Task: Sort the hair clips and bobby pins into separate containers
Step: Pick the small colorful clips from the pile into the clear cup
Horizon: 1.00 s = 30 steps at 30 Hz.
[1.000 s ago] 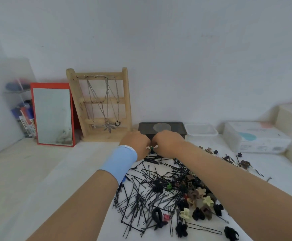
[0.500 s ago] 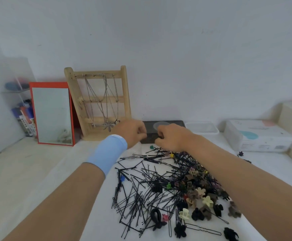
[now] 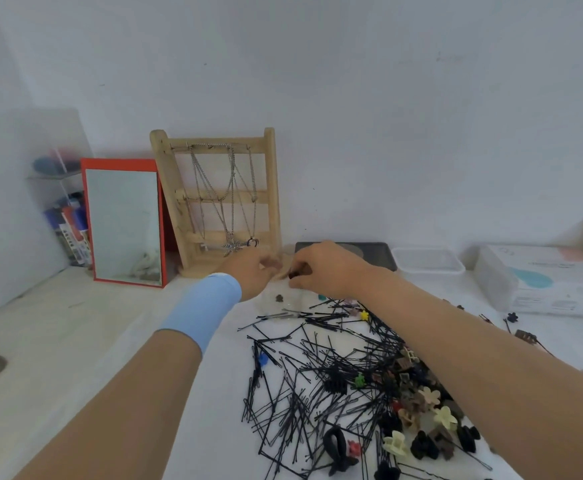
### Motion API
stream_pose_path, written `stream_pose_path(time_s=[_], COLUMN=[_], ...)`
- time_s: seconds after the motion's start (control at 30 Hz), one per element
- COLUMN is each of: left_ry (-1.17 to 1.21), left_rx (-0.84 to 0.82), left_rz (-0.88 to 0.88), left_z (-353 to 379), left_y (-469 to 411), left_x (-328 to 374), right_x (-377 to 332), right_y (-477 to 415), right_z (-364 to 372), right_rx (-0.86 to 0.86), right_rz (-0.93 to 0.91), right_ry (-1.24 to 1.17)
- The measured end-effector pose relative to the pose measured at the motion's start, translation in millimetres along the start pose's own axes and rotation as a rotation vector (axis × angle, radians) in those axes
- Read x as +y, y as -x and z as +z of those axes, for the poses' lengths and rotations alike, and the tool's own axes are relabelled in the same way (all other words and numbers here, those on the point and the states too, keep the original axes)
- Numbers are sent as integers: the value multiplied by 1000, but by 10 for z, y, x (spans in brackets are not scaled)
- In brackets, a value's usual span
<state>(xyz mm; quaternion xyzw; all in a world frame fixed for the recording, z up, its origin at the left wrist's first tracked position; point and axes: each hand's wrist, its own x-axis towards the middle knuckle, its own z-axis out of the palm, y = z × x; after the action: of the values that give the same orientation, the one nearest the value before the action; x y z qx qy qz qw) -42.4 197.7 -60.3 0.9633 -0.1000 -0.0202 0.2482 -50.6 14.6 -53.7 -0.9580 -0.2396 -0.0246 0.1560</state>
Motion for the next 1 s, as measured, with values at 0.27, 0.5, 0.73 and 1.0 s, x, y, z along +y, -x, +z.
stream_pose_path(time_s=[0.27,0.5,0.73,1.0], left_ry=[186,223,152,-198], left_rx=[38,-78,-2,-422], left_rz=[-17,54,79,-49], left_z=[8,183,59,-63], left_y=[48,204,344,484], left_x=[-260,-115,-194,-30], right_x=[88,215,254,-3], right_y=[-27,157,218,164], right_z=[-60,205,294,-8], right_rx=[17,-122,-63,149], right_rz=[6,120,171,173], right_ry=[19,340,292,144])
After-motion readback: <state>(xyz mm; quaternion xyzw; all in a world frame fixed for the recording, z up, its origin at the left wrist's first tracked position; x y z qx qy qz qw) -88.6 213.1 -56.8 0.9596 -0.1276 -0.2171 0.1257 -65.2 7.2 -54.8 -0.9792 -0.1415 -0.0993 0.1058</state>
